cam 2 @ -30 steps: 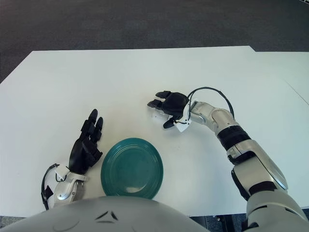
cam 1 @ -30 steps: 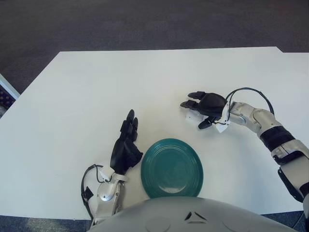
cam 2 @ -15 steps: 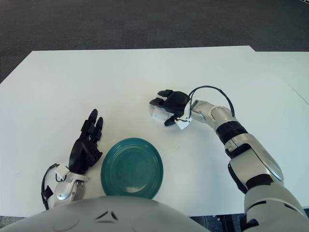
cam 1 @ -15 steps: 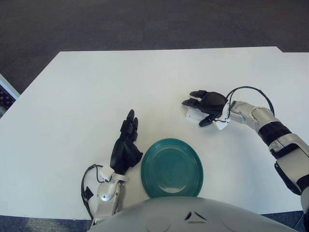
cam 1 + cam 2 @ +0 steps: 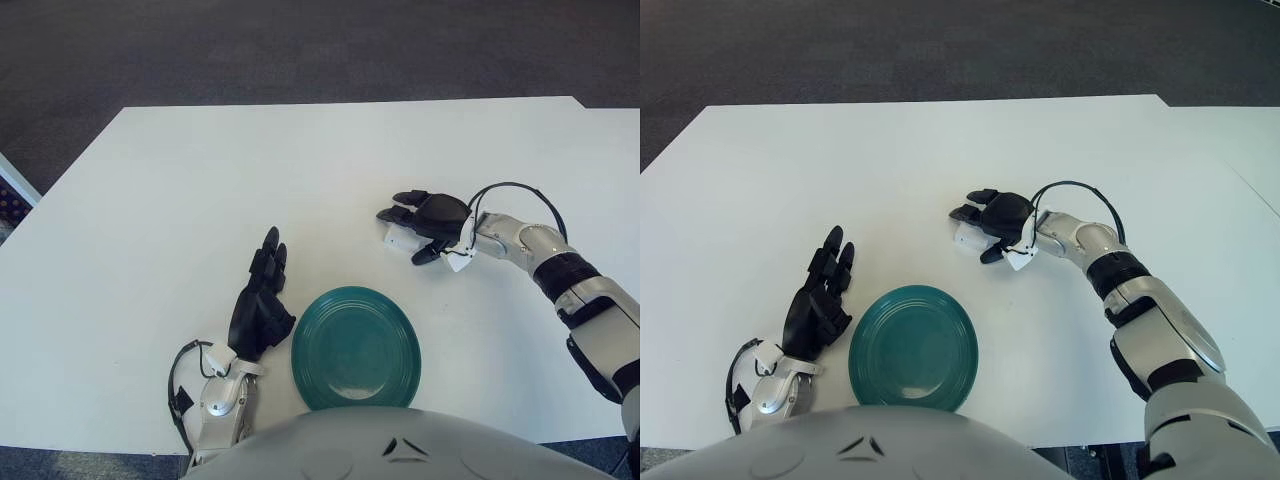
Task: Put the charger into the plate.
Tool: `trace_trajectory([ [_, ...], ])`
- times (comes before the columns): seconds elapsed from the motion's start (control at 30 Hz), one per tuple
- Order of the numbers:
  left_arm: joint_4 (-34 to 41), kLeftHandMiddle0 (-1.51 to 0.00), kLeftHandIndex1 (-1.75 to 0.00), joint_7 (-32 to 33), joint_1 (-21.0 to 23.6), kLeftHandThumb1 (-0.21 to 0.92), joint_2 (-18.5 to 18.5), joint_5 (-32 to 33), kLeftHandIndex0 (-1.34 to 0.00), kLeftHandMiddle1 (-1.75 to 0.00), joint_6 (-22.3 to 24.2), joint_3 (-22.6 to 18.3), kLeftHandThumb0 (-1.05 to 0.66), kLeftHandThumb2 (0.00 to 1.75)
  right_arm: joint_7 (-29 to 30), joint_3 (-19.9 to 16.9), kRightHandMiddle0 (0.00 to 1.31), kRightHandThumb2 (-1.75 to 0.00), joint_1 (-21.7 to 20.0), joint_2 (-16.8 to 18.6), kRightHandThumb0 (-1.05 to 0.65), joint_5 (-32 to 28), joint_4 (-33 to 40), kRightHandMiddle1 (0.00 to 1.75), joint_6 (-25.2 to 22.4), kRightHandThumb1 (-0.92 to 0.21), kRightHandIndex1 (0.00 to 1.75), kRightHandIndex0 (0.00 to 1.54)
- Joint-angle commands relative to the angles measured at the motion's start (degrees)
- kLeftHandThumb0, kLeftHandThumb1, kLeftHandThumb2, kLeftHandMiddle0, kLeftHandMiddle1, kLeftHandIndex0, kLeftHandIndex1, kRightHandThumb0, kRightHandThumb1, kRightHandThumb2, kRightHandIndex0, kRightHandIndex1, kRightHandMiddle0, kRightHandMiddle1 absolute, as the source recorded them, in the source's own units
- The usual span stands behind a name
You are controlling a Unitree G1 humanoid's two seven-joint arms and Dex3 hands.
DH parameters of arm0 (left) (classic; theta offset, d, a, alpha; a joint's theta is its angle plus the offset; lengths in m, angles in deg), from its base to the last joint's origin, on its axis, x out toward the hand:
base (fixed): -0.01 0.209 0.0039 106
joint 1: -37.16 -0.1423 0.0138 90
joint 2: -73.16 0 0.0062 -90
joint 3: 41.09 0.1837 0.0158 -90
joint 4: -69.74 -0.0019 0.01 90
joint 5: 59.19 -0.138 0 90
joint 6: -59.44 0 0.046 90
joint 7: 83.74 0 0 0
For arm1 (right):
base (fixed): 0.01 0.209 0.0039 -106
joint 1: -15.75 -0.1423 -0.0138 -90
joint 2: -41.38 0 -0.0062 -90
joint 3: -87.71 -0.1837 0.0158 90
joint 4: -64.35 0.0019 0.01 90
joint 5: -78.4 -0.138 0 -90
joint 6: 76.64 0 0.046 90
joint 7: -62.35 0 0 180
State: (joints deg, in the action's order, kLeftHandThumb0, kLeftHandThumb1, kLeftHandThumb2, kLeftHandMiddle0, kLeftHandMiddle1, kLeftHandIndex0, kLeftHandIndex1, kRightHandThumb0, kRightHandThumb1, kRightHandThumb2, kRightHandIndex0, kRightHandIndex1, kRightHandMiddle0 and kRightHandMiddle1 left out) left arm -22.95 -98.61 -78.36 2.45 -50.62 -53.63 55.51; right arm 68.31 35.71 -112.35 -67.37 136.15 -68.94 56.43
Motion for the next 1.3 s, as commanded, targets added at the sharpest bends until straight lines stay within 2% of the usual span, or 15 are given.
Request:
trace_trajectory([
  [0.0, -3.93, 0.0, -0.01, 1.0, -2.48, 0.92, 0.62, 0.26, -0.01, 0.0, 1.29, -0.07, -1.05, 1.31, -0.01, 1.55, 0.0, -0.81, -0.2, 0.12, -0.97, 1.17, -1.19, 0.38, 0.52, -0.92, 0.0, 0.19],
  [0.83, -2.05, 0.0, -0.02, 2.93, -3.18, 0.92, 2.23, -0.84, -0.01, 0.0, 2.12, 1.47, -1.05, 1.31, -0.43, 4.04, 0.0, -0.85, 2.68, -3.69, -0.93, 1.43, 1.92, 0.43, 4.23, -0.92, 0.0, 0.2],
  [0.97, -1.41, 0.0, -0.02, 3.62, -3.29, 0.92, 2.5, -1.46, -0.02, 0.0, 2.3, 1.95, -1.05, 1.31, 0.3, 4.34, 0.0, -0.8, 2.94, -4.34, -0.89, 2.13, 2.34, 0.65, 4.64, -0.92, 0.06, 0.33],
  [1.03, -1.21, 0.0, -0.02, 3.79, -3.32, 0.92, 2.63, -1.46, -0.02, 0.0, 2.43, 2.14, -1.05, 1.31, 1.23, 4.62, 0.0, -0.76, 2.96, -4.59, -0.86, 2.81, 2.45, 0.94, 4.64, -0.92, 0.62, 0.26],
  [1.07, -1.12, 0.0, -0.02, 3.83, -3.34, 0.92, 2.67, -1.39, -0.02, 0.0, 2.53, 2.19, -1.05, 1.31, 1.75, 4.8, 0.01, -0.74, 2.94, -4.69, -0.85, 3.19, 2.48, 1.07, 4.61, -0.92, 0.84, 0.27],
  [1.1, -1.06, 0.0, -0.02, 3.82, -3.32, 0.92, 2.76, -1.17, -0.02, 0.0, 2.68, 2.24, -1.05, 1.31, 2.55, 5.2, 0.02, -0.72, 2.65, -4.75, -0.84, 3.89, 2.34, 1.26, 4.64, -0.92, 1.17, 0.3],
  [1.13, -1.02, 0.0, -0.02, 3.83, -3.31, 0.92, 2.81, -1.01, -0.02, 0.0, 2.78, 2.27, -1.05, 1.32, 3.15, 5.53, 0.05, -0.69, 2.41, -4.79, -0.82, 4.38, 2.21, 1.44, 4.66, -0.92, 1.38, 0.37],
  [1.2, -0.94, 0.0, -0.02, 3.76, -3.31, 0.92, 2.87, -0.74, -0.02, 0.0, 2.79, 2.3, -1.05, 1.32, 4.34, 6.49, 0.1, -0.66, 1.52, -4.84, -0.79, 5.67, 1.7, 1.59, 4.95, -0.92, 1.56, 0.46],
  [1.27, -0.98, 0.0, -0.02, 3.78, -3.39, 0.92, 2.98, -0.73, -0.02, 0.0, 2.36, 2.36, -1.05, 1.32, 5.1, 7.32, 0.17, -0.66, 0.73, -4.98, -0.77, 6.5, 1.14, 1.67, 5.44, -0.92, 1.65, 0.53],
])
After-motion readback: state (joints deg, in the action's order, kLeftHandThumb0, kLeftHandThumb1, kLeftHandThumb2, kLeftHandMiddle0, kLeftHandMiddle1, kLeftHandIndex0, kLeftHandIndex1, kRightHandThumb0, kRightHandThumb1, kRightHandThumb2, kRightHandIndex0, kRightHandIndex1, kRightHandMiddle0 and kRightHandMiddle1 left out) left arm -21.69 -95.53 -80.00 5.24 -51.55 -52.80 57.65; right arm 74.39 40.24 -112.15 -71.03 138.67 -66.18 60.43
